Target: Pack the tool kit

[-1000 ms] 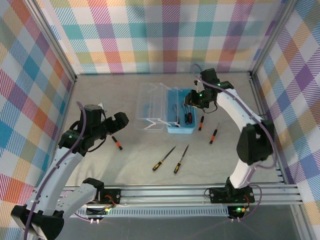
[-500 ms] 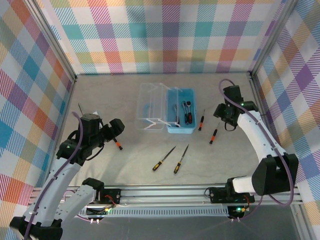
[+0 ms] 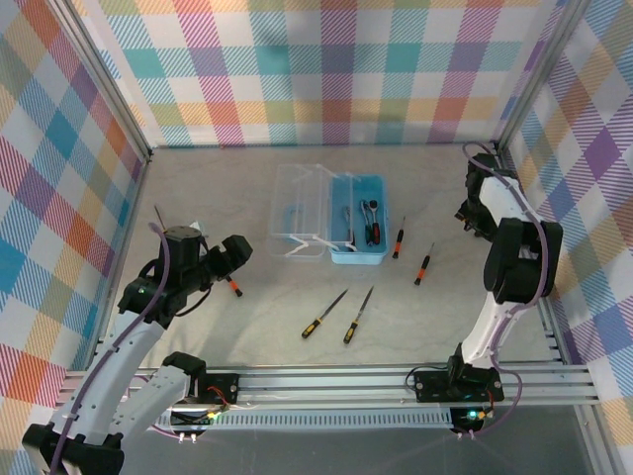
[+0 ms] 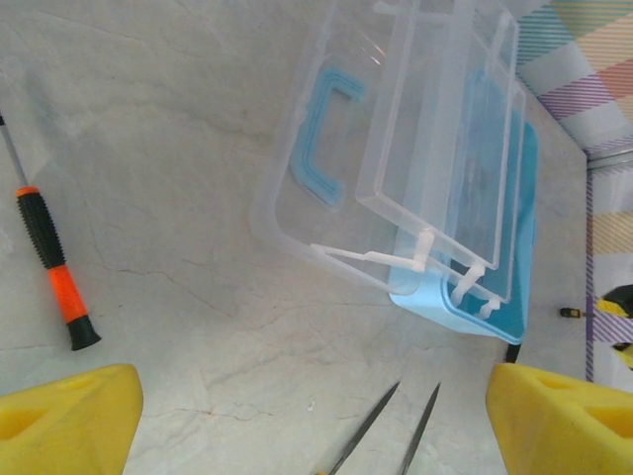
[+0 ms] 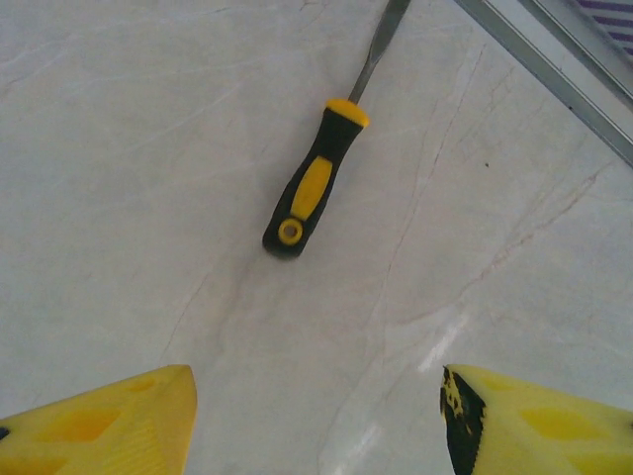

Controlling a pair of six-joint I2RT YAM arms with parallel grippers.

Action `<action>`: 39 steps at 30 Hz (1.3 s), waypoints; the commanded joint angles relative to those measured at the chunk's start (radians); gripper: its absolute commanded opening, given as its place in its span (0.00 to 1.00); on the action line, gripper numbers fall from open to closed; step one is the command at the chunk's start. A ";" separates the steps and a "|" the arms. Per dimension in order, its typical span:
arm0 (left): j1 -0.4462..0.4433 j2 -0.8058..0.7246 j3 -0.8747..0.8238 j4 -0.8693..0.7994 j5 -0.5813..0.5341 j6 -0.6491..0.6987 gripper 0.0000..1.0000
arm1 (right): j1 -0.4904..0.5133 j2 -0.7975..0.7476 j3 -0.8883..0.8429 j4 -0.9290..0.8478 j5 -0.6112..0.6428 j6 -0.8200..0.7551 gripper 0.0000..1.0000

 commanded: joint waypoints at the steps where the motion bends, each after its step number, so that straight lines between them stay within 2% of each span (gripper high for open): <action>1: -0.005 -0.002 -0.014 0.044 0.039 -0.006 0.89 | -0.038 0.065 0.081 -0.064 -0.004 0.031 0.67; 8: -0.005 0.029 -0.030 0.090 0.066 -0.009 0.89 | -0.094 0.167 0.157 -0.061 -0.076 0.039 0.65; 19: -0.004 0.052 -0.022 0.103 0.051 0.000 0.89 | -0.114 0.311 0.275 -0.084 -0.146 0.047 0.59; 25: -0.004 0.063 -0.003 0.105 0.040 0.012 0.89 | -0.116 0.297 0.218 -0.046 -0.167 0.034 0.44; 30: -0.004 0.077 0.033 0.087 0.044 0.031 0.89 | -0.115 0.251 0.132 -0.010 -0.186 0.038 0.24; 33: -0.003 0.065 0.044 0.073 0.047 0.034 0.89 | -0.114 0.204 0.051 0.037 -0.222 0.046 0.18; 39: -0.003 0.015 0.059 0.026 0.045 0.036 0.89 | -0.087 0.084 -0.097 0.089 -0.267 0.025 0.13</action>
